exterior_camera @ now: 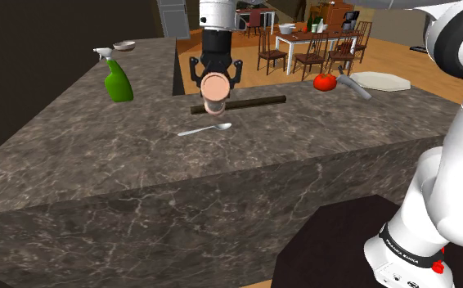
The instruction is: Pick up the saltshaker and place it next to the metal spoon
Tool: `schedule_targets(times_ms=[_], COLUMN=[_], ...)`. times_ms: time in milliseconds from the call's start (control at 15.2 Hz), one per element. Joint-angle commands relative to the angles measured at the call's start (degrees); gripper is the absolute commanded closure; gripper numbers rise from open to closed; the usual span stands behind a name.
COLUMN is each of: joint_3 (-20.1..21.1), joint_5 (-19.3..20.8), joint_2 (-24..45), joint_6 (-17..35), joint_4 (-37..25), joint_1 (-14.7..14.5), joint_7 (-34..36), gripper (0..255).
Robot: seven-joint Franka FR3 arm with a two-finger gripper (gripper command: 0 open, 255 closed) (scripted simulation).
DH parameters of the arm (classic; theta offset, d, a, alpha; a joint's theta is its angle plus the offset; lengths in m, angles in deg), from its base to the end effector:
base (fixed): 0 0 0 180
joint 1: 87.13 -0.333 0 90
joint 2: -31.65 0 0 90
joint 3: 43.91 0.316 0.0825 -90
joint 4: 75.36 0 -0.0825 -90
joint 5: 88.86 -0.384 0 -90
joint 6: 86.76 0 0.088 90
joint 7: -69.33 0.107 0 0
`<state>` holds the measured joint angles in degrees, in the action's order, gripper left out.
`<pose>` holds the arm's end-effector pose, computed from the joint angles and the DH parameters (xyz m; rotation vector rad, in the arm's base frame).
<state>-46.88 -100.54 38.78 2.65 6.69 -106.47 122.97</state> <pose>0.5615 0.1899 0.6198 -2.8186 0.9459 0.1639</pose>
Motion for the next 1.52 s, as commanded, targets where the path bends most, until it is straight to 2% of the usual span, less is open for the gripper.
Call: schedule_targets(times_ms=[0,330,528,924,1452], joint_3=[0.96,3.02,4.05,3.93,3.90], joint_5=[0.03,0.49,1.01,0.97,0.84], joint_2=[2.74,11.06,18.20,15.30,13.37], joint_6=[-0.18,-2.30,-5.21,1.05,8.13], joint_4=[-3.39,-14.94,-25.63,-16.38,-7.26], joint_1=[-1.22,-4.48,-6.65,-6.82,-6.97], joint_7=[2.35,8.14,11.80,10.71,9.49], gripper=[255,255,255,255,255])
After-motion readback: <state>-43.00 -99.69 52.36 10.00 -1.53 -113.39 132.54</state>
